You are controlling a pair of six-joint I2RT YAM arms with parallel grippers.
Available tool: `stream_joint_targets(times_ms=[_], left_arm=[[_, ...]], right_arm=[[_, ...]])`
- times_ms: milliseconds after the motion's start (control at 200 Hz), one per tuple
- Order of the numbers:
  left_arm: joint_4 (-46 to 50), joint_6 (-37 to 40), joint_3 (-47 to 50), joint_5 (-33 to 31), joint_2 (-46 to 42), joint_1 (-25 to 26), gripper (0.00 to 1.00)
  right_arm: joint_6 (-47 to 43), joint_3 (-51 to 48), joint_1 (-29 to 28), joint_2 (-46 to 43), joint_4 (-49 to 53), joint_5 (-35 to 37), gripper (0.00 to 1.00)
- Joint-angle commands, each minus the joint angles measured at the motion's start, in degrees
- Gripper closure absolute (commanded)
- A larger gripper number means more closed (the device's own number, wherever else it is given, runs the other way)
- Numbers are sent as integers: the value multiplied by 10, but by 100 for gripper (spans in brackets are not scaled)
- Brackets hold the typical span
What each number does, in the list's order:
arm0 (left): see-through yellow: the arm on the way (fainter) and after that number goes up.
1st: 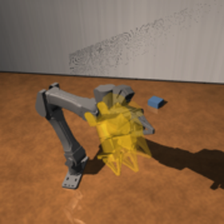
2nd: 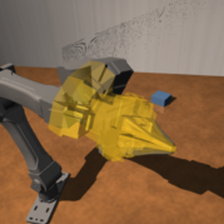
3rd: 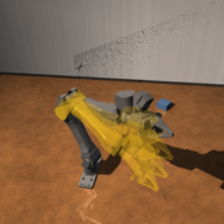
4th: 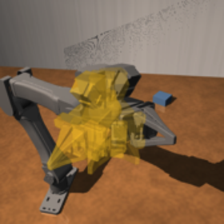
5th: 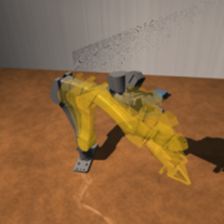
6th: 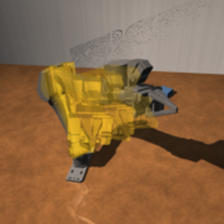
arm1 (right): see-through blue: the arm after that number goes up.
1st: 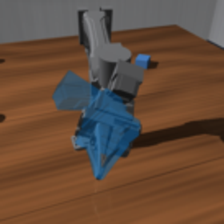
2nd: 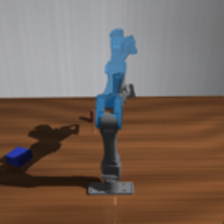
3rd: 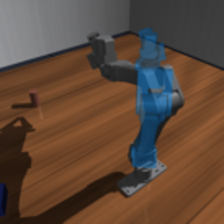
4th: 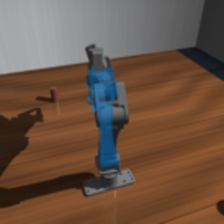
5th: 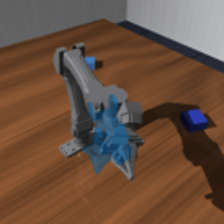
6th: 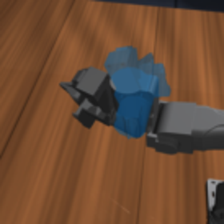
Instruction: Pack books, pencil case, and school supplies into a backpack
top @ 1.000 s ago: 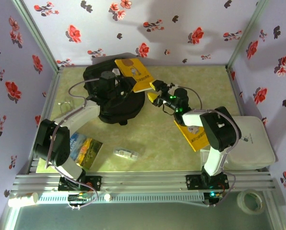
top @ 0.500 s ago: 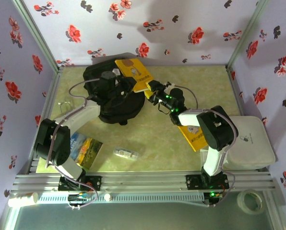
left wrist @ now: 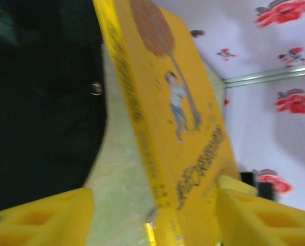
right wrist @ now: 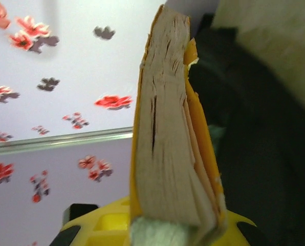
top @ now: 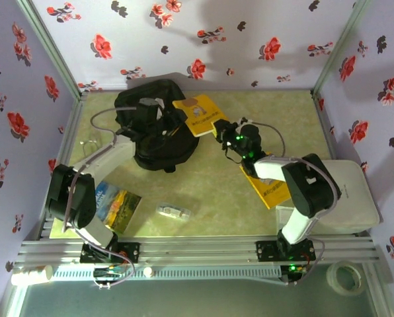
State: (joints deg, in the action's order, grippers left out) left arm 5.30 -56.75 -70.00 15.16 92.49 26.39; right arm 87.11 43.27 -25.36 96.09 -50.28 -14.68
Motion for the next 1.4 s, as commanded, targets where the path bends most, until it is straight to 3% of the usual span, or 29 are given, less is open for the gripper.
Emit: stream_joint_targets(times_ms=[0,170,295,435,615,760,935,1185,1395], left_arm=[[169,186,-44,-40,-12,-12,27],[312,392,-95,-72,11,-8,16],[352,462,-105,-164,19,-10,9],[365,504,-129,-203,46,-15,10],[454,575,-207,-167,131,-13,20],[509,553,-215,-113,162,-8,23],[459,478,-177,-47,178,22,24],[423,442,-225,-22,257,105,31],[412,423,-277,0,286,135,35]], right_arm=[[-99,-9,21,-73,62,29,100],[-191,-13,36,-147,205,48,100],[-230,-8,37,-179,270,71,100],[-238,-6,37,-188,287,75,100],[-231,-4,37,-181,288,61,100],[-232,-7,37,-184,300,61,99],[-230,-8,37,-179,302,68,100],[-221,-9,41,-175,308,72,100],[-223,-24,54,-201,333,93,100]])
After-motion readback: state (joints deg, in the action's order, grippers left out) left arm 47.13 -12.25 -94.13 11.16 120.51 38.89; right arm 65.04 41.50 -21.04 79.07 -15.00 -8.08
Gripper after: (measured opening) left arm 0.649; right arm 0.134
